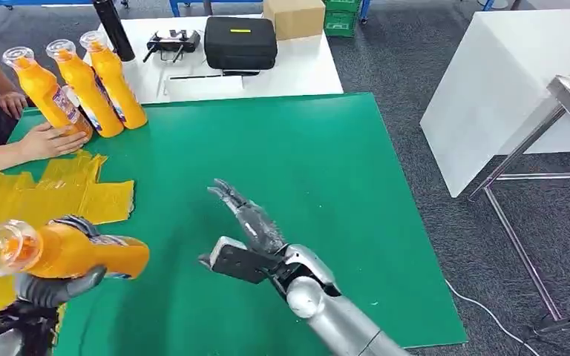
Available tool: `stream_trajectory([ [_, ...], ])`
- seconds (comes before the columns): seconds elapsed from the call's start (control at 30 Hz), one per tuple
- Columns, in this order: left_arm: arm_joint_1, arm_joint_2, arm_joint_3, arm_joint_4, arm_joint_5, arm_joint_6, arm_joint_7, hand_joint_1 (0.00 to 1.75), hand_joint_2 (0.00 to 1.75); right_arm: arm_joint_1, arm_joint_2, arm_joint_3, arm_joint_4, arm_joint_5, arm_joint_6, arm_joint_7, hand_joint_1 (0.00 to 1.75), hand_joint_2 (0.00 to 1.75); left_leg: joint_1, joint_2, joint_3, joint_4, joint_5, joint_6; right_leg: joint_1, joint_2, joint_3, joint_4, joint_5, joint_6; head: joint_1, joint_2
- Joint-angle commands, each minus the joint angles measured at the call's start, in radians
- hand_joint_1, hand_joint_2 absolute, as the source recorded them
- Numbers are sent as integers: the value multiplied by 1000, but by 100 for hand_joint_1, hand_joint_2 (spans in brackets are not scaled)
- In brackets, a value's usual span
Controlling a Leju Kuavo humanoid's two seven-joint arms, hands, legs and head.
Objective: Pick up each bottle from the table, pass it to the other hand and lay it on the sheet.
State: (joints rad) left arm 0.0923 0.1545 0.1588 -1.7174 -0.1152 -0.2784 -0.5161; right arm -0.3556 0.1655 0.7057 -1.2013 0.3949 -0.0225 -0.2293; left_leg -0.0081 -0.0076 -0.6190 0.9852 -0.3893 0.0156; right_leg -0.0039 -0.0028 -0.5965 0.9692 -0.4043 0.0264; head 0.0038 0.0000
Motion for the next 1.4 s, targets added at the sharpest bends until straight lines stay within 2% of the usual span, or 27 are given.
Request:
stream_trajectory([
  [0.03,-12,-48,99,-53,-108,101,-3,175,175,35,-61,-97,-95,14,-16,0,0,0,2,-2,4,2,-3,-2,1,-2,6,0,-3,0,1,0],
  [0.33,-3,-57,99,-60,-165,133,-9,175,175,34,-66,-119,-101,14,-17,0,0,0,0,0,2,0,-1,-1,0,-1,2,0,-1,0,0,0],
  [0.4,-9,-55,77,-59,-375,294,-12,175,175,36,-66,-120,-103,15,-16,0,0,0,1,-1,5,1,-3,-2,1,-2,6,0,-3,0,1,0],
  [0.43,-8,-52,56,-53,-679,515,25,175,175,37,-68,-119,-108,14,-16,-1,0,0,1,-1,3,0,-2,-1,1,-2,4,0,-2,0,0,0],
  [0.47,0,-43,28,-43,-935,669,113,175,175,32,-77,-109,-115,13,-19,0,0,0,1,-1,4,1,-2,-2,1,-2,5,0,-3,0,1,0],
  [0.5,6,-43,5,-40,-951,687,128,175,175,30,-79,-108,-116,10,-18,3,0,0,1,-2,4,1,-2,-2,1,-2,5,0,-2,0,1,0],
  [0.57,10,-39,-6,-37,-952,696,138,175,175,29,-80,-108,-117,9,-18,4,0,0,0,-1,2,0,-1,-1,0,-1,3,-1,-1,0,0,0],
  [0.6,10,-39,-6,-37,-952,696,138,175,175,29,-80,-108,-117,9,-18,4,0,0,1,-1,6,2,-4,-3,1,-2,8,1,-4,0,1,0],
  [0.73,9,-33,-8,-33,-950,699,141,175,175,27,-81,-108,-115,9,-17,4,0,0,0,-2,3,0,-1,-1,0,-2,4,-1,-1,0,1,0],
  [0.87,9,-33,-8,-33,-950,699,141,175,175,27,-81,-108,-115,9,-17,4,0,0,1,0,8,3,-6,-3,1,-1,9,2,-5,-1,1,0],
  [0.9,11,-13,-14,-23,-1038,733,185,175,175,26,-82,-105,-115,6,-17,5,0,0,0,-2,2,0,-1,-1,0,-2,3,0,-1,0,0,0],
  [1.0,-19,32,-97,125,-1263,745,318,175,175,10,-88,-93,-108,-9,-14,8,0,0,0,-2,4,0,-1,-2,0,-2,4,0,-2,0,1,0],
  [1.07,-56,59,-136,272,-1320,759,369,175,175,-3,-86,-84,-98,-19,-10,7,0,0,-1,-2,4,-2,0,-1,-1,-2,4,-1,-1,0,0,0],
  [1.13,-93,84,-153,396,-1312,757,383,175,175,-10,-86,-78,-89,-24,-9,6,0,0,0,-3,7,-2,-1,-3,0,-4,8,-1,-2,-1,0,0],
  [1.23,-134,101,-148,509,-1325,747,397,175,175,-10,-90,-75,-88,-31,-9,5,0,0,0,-2,5,-2,0,-2,0,-2,5,-1,-1,-1,1,0],
  [1.4,-144,98,-136,531,-1295,728,381,175,175,-2,-98,-78,-92,-32,-9,5,0,0,0,-1,4,-1,0,-1,0,-2,4,-1,-1,0,0,0],
])
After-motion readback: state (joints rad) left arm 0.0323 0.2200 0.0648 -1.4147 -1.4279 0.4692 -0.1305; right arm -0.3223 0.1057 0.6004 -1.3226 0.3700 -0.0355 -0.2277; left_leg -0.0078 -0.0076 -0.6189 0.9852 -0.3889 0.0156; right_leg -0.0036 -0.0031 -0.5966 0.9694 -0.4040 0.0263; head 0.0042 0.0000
